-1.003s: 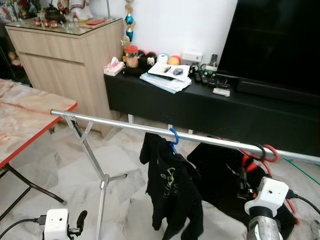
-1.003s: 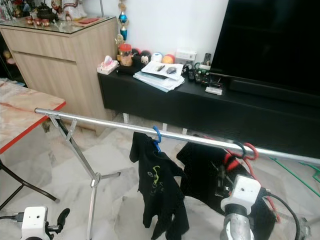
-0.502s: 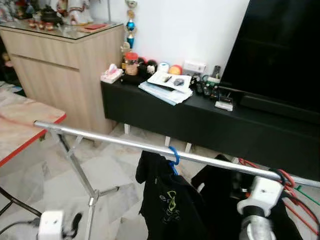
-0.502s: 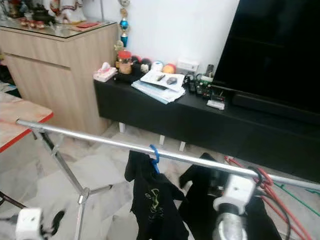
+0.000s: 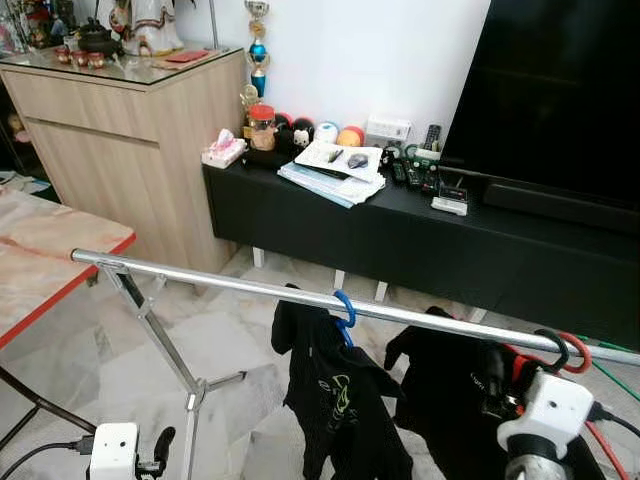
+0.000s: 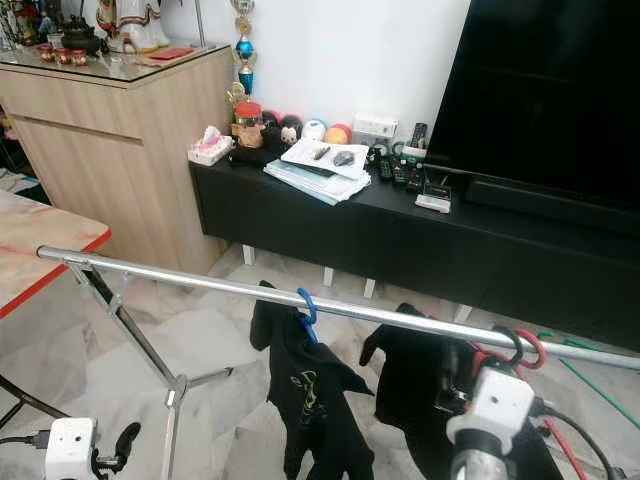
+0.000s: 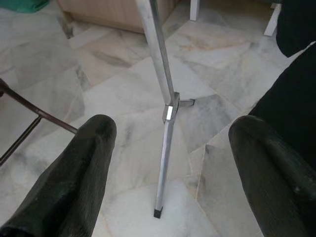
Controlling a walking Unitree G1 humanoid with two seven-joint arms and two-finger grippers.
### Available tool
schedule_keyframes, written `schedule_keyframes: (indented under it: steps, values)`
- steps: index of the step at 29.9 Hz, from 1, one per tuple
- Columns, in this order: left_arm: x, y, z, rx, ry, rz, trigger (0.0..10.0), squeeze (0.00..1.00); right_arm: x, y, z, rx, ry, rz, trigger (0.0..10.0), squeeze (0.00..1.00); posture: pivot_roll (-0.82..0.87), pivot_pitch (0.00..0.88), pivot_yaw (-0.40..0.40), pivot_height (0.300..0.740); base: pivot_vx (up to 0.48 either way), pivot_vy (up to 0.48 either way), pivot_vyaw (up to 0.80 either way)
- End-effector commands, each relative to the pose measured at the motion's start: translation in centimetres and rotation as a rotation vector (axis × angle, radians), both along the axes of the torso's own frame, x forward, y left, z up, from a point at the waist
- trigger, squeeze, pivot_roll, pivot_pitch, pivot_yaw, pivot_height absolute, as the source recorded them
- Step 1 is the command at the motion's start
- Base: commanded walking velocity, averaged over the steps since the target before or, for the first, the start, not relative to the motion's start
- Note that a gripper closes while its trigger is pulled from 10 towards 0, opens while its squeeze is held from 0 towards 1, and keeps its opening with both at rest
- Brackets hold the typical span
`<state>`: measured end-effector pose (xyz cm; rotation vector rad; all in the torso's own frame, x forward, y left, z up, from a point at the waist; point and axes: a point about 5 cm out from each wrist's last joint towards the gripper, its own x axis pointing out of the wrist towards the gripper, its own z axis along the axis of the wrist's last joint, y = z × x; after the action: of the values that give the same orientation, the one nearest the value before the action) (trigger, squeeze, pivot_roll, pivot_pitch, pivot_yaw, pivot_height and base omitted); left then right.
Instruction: Hang hanger
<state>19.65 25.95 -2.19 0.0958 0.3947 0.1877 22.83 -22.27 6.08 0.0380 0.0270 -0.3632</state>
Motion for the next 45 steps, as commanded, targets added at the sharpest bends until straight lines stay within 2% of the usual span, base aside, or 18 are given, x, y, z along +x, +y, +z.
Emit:
schedule_keyframes:
  steps: [1,8,13,17,23,27,32,45]
  values:
    - [0.1,0.1,-0.1,0.008,0.009,-0.006,10.0,0.0,-0.3,-0.6,0.7,-0.018,-0.012,-0.041,10.0,0.0,0.12,0.0,-0.032,0.74,0.0,0.0,0.0]
    - [0.3,0.2,0.0,0.013,0.014,-0.011,10.0,0.0,-1.3,-1.2,1.1,-0.029,0.008,-0.108,10.0,0.0,0.11,0.0,-0.027,0.74,0.0,0.0,0.0]
    - [0.6,0.1,0.0,0.016,0.016,-0.018,10.0,0.0,-1.0,-2.1,0.5,0.031,0.055,-0.175,10.0,0.0,0.12,0.0,-0.027,0.74,0.0,0.0,0.0]
    - [0.6,0.1,0.0,0.015,0.014,-0.015,10.0,0.0,-0.9,-2.2,0.4,0.031,0.066,-0.163,10.0,0.0,0.12,0.0,-0.028,0.74,0.0,0.0,0.0]
    - [0.8,0.0,0.0,0.021,0.019,-0.018,10.0,0.0,0.8,-2.4,0.0,0.048,0.143,-0.062,10.0,0.0,0.12,0.0,-0.029,0.74,0.0,0.0,0.0]
    - [0.9,-0.1,0.0,0.022,0.016,-0.018,10.0,0.0,1.6,-2.2,0.1,0.048,0.144,-0.008,10.0,0.0,0.13,0.0,-0.033,0.74,0.0,0.0,0.0]
    - [1.0,-0.1,0.1,0.025,0.016,-0.021,10.0,0.0,2.0,-2.0,-0.4,0.054,0.188,0.031,10.0,0.0,0.13,0.0,-0.034,0.74,0.0,0.0,0.0]
    - [1.5,-0.5,0.1,0.029,0.019,-0.04,10.0,0.0,3.2,-3.5,0.5,0.025,0.17,0.015,10.0,0.0,0.13,0.0,-0.026,0.74,0.0,0.0,0.0]
